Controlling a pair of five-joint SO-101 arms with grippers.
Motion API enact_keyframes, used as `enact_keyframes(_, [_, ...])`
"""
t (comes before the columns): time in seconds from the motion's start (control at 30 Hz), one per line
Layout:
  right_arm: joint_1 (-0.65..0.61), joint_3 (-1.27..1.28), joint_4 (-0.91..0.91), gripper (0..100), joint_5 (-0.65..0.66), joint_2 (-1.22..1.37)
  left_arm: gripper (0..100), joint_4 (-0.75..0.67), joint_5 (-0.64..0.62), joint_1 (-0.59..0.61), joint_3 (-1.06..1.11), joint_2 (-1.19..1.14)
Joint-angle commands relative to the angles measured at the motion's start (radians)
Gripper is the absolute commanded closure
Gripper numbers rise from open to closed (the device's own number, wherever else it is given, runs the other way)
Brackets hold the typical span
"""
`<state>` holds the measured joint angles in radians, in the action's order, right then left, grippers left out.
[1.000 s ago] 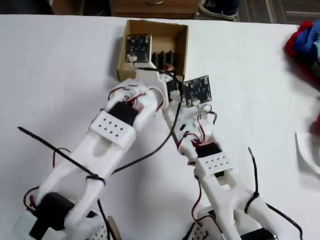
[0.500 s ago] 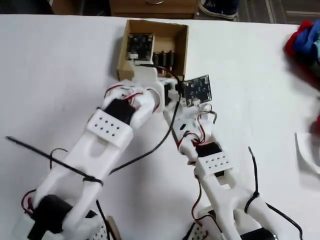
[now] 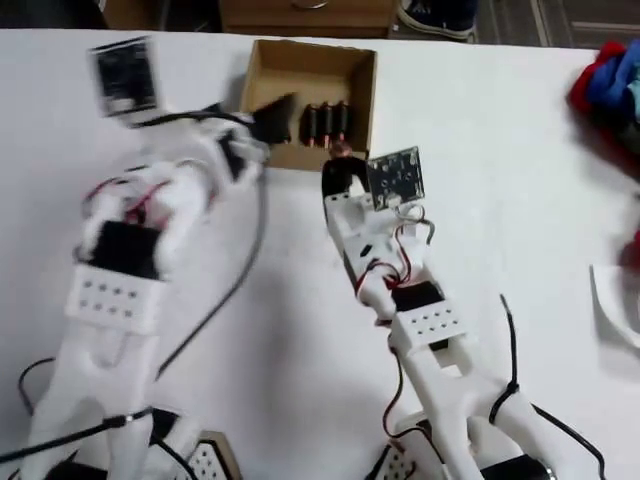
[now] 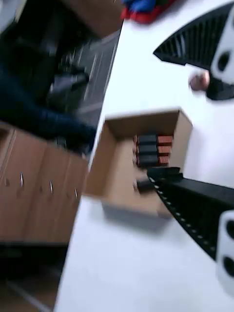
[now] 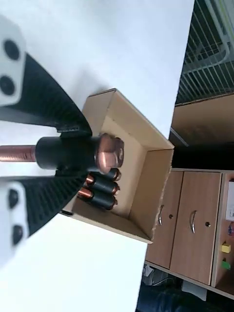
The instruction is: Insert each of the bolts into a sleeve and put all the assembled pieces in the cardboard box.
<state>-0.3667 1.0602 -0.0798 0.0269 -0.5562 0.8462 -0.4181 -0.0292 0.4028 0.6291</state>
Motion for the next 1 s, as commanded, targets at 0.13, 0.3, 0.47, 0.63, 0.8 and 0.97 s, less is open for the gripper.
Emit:
enact_keyframes(0.13, [0.077, -0.694, 0.476, 97.8, -0.015, 0.364, 66, 0.124, 0.379, 0.187, 0.217, 0.041])
enact_keyframes(0.3, [0.045, -1.250, 0.710, 97.8, -0.069, 0.711, 66, -0.061, 0.377, 0.298, 0.407, 0.037])
enact_keyframes(0.47, [0.031, -1.768, 0.739, 97.8, -0.216, 1.104, 66, -0.285, 0.295, 0.394, 0.595, 0.037])
enact_keyframes(0.63, [-0.019, -2.216, 0.740, 97.8, -0.160, 1.474, 66, -0.473, 0.229, 0.407, 0.762, 0.037])
enact_keyframes(0.8, [-0.061, -2.489, 0.742, 97.8, -0.127, 1.724, 66, -0.525, 0.230, 0.405, 0.786, 0.035])
enact_keyframes(0.97, [-0.088, -2.522, 0.734, 97.8, -0.129, 1.836, 66, -0.529, 0.230, 0.404, 0.785, 0.035])
